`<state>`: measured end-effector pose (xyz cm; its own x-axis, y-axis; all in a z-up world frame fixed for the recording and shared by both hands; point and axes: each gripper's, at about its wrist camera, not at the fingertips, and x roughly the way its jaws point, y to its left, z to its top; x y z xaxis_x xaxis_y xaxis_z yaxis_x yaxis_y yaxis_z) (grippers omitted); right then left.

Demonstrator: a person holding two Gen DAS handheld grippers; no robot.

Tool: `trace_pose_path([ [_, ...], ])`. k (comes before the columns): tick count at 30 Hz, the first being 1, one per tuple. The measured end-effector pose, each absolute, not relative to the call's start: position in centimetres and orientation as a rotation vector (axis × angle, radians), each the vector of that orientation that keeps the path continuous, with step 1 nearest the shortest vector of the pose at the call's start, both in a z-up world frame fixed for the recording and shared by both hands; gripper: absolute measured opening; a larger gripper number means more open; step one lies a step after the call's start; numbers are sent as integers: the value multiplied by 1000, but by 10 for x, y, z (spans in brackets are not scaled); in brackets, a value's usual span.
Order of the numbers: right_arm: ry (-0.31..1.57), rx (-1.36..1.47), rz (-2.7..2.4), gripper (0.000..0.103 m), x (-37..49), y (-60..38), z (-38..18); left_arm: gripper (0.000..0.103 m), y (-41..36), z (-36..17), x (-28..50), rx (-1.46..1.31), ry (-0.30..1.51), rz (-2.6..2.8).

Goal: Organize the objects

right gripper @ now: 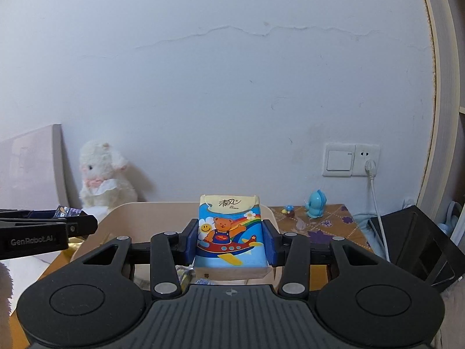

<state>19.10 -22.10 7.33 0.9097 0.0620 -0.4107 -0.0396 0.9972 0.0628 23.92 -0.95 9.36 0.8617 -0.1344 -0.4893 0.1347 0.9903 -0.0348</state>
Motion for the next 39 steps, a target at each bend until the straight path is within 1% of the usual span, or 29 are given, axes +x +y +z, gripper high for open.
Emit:
trace_pose_path([
  [5,469,20,35,42,220,-213,58,51,-15,68,276,3,598,-101],
  [13,590,-14,33,42,252,-208,30,52,-27,32,299,32,767,-111],
  [14,603,-11,29,53,252,-208,28,53,-28,30,301,31,794,-117],
  [15,606,1,35,56,250,-209,27,53,-28,28,301,30,807,-118],
  [16,607,11,37,59,249,-210,27,55,-28,28,299,30,805,-116],
  [17,605,19,36,65,246,-211,28,67,-29,30,297,33,801,-111],
  [18,600,23,37,71,243,-213,31,75,-28,31,295,33,795,-105],
  [19,595,22,38,75,240,-213,33,86,-26,34,292,30,786,-98],
  [20,589,18,38,80,237,-215,36,89,-24,36,289,24,778,-93],
  [23,581,16,38,88,228,-217,44,90,-21,48,281,5,773,-86],
  [26,578,26,42,91,220,-220,52,91,-19,59,270,0,761,-82],
  [29,577,23,46,96,210,-222,57,92,-18,66,258,1,743,-81],
  [35,568,24,59,103,187,-223,66,92,-16,74,234,9,742,-83],
  [39,575,17,63,103,171,-223,69,92,-13,79,216,0,738,-79],
])
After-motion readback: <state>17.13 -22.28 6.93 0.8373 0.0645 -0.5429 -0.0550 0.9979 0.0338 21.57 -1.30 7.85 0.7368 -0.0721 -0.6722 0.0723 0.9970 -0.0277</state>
